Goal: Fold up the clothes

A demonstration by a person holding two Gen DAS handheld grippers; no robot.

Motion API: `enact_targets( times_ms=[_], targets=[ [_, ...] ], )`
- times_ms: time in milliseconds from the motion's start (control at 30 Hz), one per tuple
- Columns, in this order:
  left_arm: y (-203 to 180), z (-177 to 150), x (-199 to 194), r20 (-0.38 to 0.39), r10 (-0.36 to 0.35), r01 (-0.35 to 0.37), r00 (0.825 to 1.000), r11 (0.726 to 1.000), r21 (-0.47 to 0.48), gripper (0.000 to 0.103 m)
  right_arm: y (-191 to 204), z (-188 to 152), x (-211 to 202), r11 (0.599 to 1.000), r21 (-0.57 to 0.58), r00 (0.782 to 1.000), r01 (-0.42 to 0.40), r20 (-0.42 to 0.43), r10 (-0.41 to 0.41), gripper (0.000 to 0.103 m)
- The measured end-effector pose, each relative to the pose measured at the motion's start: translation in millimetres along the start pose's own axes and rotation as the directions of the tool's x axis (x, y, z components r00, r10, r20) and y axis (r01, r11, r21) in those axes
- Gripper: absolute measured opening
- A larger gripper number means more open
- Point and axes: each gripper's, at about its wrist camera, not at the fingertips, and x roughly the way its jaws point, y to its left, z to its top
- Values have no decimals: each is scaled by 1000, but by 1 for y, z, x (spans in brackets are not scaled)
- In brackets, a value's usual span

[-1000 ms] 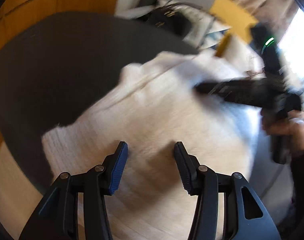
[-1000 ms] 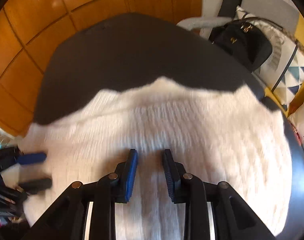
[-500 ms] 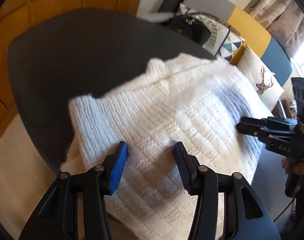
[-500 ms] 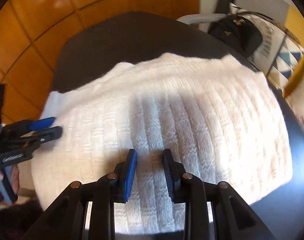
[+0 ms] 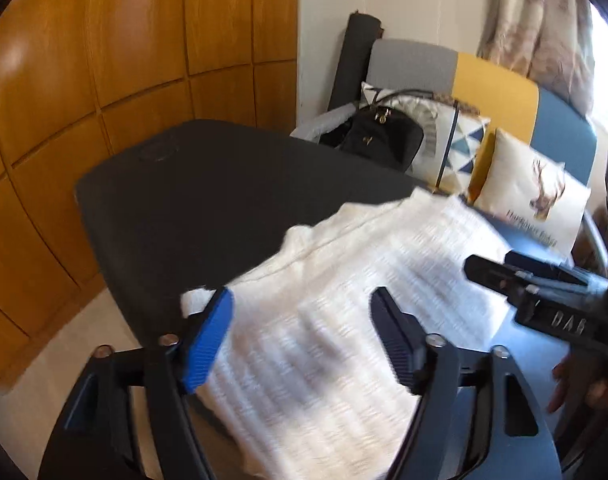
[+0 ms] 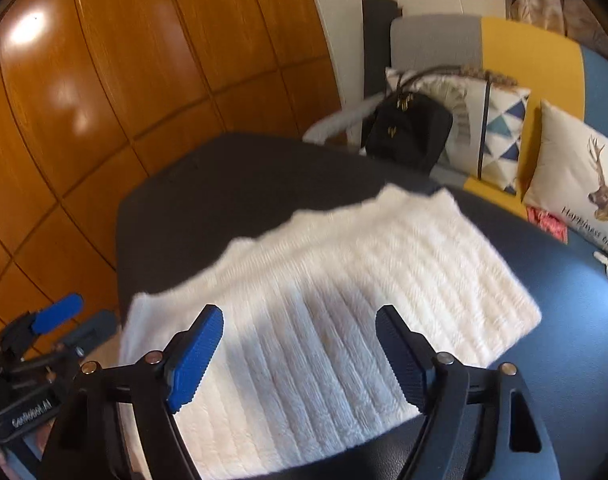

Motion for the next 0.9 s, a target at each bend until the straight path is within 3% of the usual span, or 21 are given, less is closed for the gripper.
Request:
enact_targets(
  times_ms=[100, 333, 733, 900],
  targets=[
    [-1, 4, -6, 12, 39, -38, 999, 998, -44, 83, 7, 3, -8, 999, -29, 999, 31, 20, -30, 81],
    [-11, 10, -13, 26, 207, -207, 978, 978, -12, 83, 20, -10, -14, 992, -113, 999, 51, 19, -49, 81],
    [-16, 12, -17, 25, 114, -115, 993, 993, 13, 85, 10, -22, -12, 990, -116, 997, 77, -22, -80, 81],
    [-11, 16, -14, 25, 120, -120, 993, 993, 14, 85, 7, -25, -7, 989, -115, 995, 91, -36, -96, 81]
  ],
)
